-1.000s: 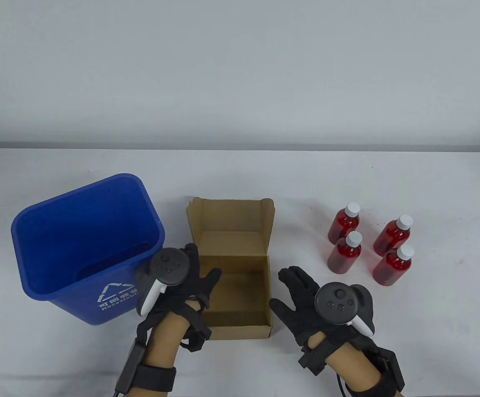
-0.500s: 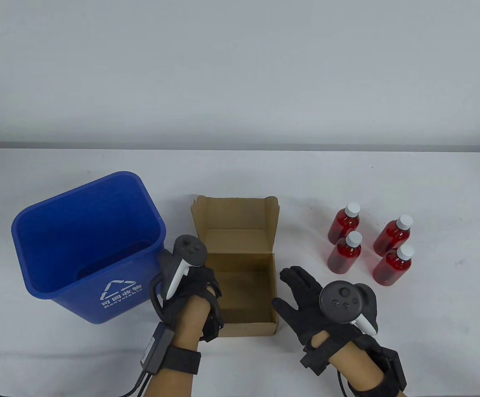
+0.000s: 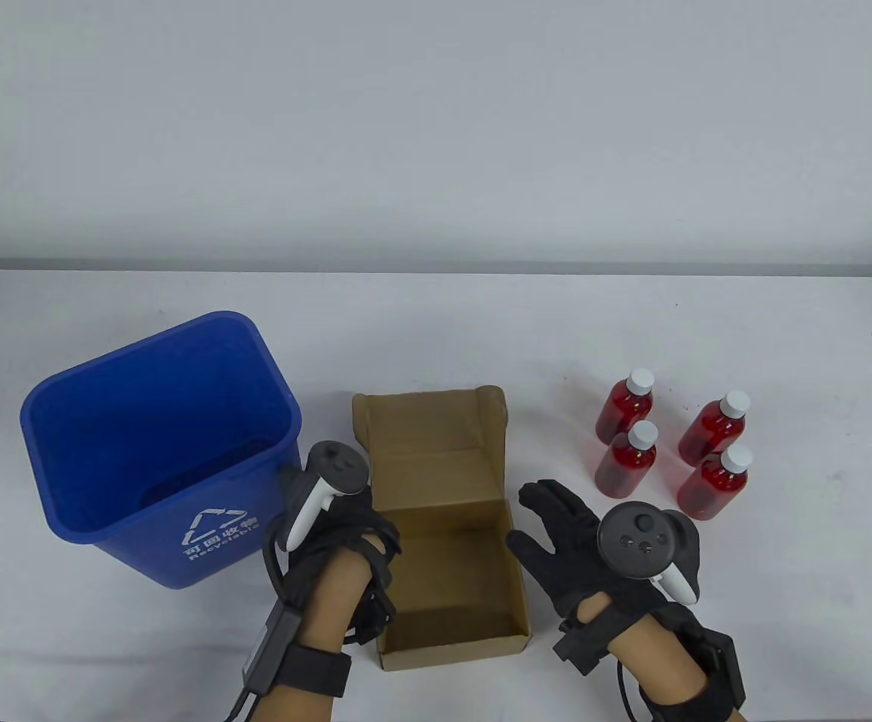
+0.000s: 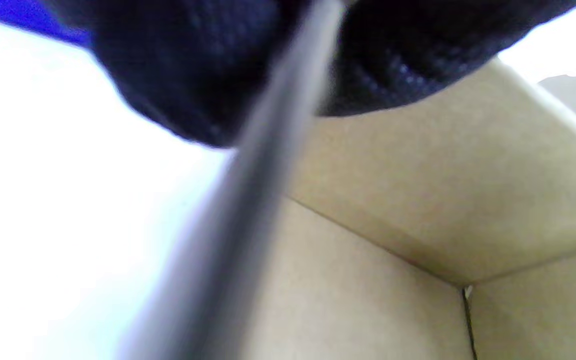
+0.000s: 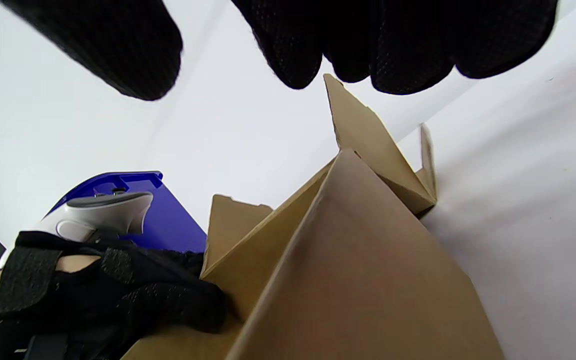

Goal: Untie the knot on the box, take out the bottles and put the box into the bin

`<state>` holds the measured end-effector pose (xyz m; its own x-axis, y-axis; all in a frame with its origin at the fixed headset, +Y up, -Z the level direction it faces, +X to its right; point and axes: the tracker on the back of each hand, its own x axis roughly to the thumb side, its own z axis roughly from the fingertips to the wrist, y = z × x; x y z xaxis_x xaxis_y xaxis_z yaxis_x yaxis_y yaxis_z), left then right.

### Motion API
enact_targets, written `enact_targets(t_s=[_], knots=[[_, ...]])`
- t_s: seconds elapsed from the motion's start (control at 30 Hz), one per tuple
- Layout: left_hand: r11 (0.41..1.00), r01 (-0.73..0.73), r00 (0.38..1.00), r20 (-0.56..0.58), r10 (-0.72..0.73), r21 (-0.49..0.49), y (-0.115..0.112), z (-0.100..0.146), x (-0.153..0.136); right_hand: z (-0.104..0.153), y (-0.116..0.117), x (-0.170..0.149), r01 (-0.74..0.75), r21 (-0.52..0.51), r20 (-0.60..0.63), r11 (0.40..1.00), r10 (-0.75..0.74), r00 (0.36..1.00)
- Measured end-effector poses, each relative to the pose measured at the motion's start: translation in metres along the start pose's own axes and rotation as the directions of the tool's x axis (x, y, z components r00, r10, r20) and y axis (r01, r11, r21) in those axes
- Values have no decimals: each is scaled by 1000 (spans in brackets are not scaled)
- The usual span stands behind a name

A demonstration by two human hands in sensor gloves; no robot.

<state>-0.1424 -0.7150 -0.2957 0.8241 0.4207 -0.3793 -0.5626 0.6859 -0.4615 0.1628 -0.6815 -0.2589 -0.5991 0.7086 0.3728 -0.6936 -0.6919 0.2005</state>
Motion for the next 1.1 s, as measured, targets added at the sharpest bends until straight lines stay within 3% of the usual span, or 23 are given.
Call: enact_targets(t_s=[0.27,0.43,0.53,0.63,0.73,0.83,0.97,1.1], knots=[[983,49,999,-11,-52,-178,-12,-4,-4,0,-3,-1,6,-1,-7,1000,-6,1000],[993,69,996,54,-65,-95,-10,6,0,2,-5,-1,-8,5,-9,1000,8,1000],[996,88,988,125,-90,24,-1,24,11,4,-7,1,-22,-1,-11,1000,22,1000],[970,120,970,182,-160,212,13,49,26,5,-11,1,-16,-20,-11,1000,16,1000],[883,157,934,225,-279,443,29,79,44,7,-15,2,-15,-57,-6,998,15,1000],[783,194,899,213,-383,591,41,103,57,9,-15,5,-30,-61,2,998,31,1000],[693,169,878,213,-429,700,57,126,67,9,-9,6,-43,-40,5,998,43,999],[586,219,850,142,-507,780,69,146,76,6,1,1,-56,-7,-11,998,56,998]])
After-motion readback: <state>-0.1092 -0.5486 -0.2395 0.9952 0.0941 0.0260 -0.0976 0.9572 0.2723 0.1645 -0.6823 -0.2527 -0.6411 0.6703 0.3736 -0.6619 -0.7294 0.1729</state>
